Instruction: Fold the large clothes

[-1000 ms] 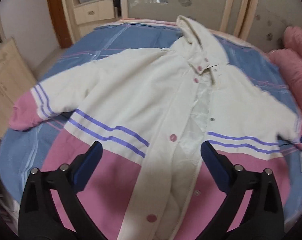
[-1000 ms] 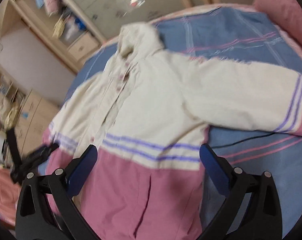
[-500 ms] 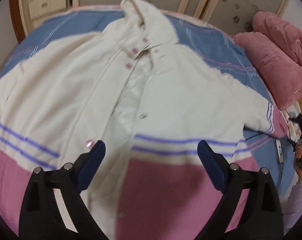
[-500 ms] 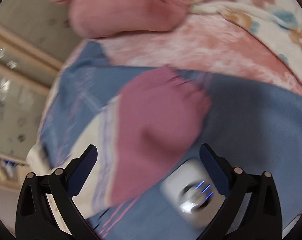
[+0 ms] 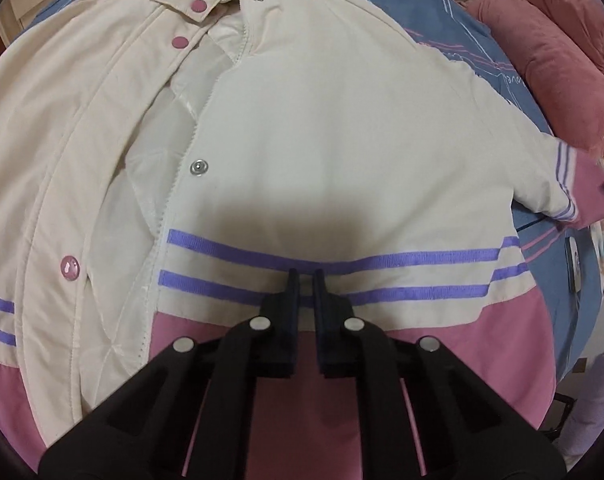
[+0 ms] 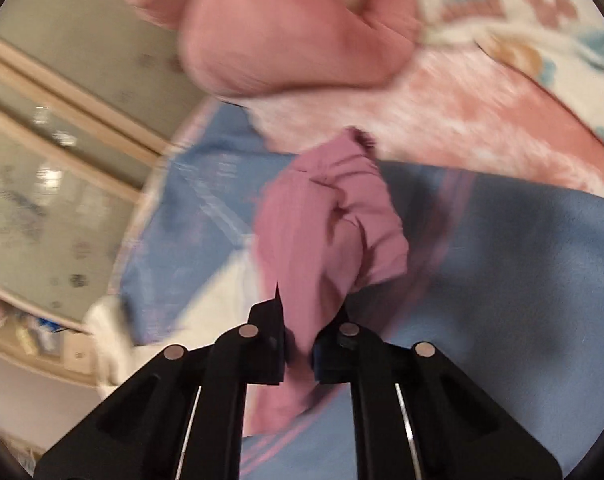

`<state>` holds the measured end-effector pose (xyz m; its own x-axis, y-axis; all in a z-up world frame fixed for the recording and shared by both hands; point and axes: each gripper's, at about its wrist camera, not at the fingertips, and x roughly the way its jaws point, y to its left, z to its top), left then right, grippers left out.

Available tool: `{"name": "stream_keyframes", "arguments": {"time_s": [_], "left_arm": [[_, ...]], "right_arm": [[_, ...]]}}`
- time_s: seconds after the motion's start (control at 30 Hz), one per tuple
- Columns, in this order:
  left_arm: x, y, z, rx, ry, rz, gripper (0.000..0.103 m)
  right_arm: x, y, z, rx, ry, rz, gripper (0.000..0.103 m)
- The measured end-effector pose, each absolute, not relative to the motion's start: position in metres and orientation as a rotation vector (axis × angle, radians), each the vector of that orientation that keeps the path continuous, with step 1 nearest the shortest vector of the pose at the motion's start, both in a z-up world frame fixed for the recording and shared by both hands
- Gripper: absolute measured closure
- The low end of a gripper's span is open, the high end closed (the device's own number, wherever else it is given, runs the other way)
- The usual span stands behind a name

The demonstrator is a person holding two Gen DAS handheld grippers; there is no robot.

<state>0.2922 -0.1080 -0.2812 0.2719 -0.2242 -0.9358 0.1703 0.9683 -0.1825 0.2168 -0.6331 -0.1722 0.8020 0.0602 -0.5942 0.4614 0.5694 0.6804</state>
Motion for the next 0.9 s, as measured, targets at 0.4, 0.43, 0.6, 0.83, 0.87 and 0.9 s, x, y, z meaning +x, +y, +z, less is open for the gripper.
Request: {"name": "stream_keyframes", "arguments": {"time_s": [0.4,0.43,0.6,0.83,0.87,0.9], "left_arm": [[0.251,-0.033,-0.208,-0.103,1.082,-0.095,0.028],[0.250,-0.025,-0.206,-0.097,1.073,-0.056,0.024],[0.239,0.020,-0.207,-0.142,1.062,0.009,0.011],[0.246,0.025,-0.234,-0.286,1.153,-0.064,0.011],[0.247,0.020,-0.237,-0.298,1.163,-0.089,0.010],[0.250,0.011,-0.241,-0.312,1.177,-0.128,0.010]], "right_arm": [[0.270,-0.279,-0.103,0.432,0.763,0.528,0.090],[0.271,-0.256,-0.108,0.386,0.796,0.563,0.087],[0.277,-0.219,-0.140,0.427,0.872,0.606,0.018],[0.248,-0.277,-0.187,0.678,0.904,0.249,0.011],[0.240,-0.284,-0.193,0.714,0.896,0.211,0.011],[0.233,-0.289,-0.200,0.745,0.881,0.190,0.011]]}}
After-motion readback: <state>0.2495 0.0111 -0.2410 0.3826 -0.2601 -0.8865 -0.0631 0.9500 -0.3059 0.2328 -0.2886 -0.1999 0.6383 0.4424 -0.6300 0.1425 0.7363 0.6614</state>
